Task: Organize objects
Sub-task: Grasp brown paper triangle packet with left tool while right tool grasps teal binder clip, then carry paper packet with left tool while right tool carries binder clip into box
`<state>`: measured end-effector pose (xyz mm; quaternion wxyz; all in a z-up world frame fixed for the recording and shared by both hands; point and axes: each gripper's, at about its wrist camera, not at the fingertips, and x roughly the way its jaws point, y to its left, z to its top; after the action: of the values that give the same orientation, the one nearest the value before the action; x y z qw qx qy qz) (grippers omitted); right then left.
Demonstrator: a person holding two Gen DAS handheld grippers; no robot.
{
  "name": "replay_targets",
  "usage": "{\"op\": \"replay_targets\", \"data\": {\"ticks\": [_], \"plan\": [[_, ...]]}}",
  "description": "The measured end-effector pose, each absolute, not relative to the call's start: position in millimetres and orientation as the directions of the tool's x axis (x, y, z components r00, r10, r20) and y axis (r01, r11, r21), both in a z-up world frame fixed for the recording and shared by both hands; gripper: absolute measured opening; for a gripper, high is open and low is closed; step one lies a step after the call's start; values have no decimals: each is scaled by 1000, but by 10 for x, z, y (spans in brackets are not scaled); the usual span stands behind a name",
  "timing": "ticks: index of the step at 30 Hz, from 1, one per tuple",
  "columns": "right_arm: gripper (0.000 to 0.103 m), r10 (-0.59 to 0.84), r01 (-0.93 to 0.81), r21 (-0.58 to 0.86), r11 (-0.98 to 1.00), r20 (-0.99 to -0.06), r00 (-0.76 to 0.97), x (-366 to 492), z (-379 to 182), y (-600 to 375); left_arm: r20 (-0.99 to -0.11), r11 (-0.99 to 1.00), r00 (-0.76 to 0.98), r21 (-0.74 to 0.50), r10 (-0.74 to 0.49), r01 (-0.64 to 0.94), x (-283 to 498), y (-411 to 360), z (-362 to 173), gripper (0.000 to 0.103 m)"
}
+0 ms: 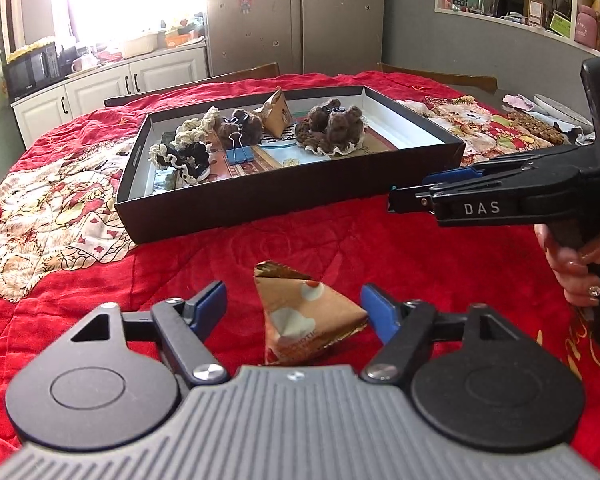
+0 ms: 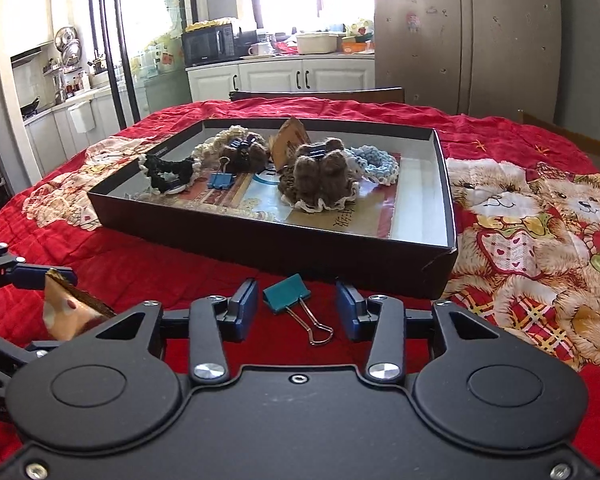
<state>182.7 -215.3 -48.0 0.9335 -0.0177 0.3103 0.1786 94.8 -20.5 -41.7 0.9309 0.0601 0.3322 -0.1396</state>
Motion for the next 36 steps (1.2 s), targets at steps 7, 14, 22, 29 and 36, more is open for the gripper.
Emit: {"op": "replay_targets", "data": {"ticks": [7,14,22,29,36], "plan": [[41,326,-364,60,929,-597,733,1847,-526,-2077,-648,960,731,-2,-216,281,989,-151,-449,55],[41,321,-369,46,928,-598,734,1872,-556,-2023,-644,965,734,-25,-216,263,1009,-82,-455,53],[41,316,-377,28,926,-605,731,1882,-576,-1970,-641,964,734,-38,-226,263,998,-69,-452,50],[33,310,-375,20,927,-606,733,1878,-585,-1965,-637,964,737,-42,-227,261,993,-61,-442,49],[27,322,-380,34,924,-604,729,1860,-581,-1970,-633,965,741,-38,-224,260,982,-65,-428,49]]}}
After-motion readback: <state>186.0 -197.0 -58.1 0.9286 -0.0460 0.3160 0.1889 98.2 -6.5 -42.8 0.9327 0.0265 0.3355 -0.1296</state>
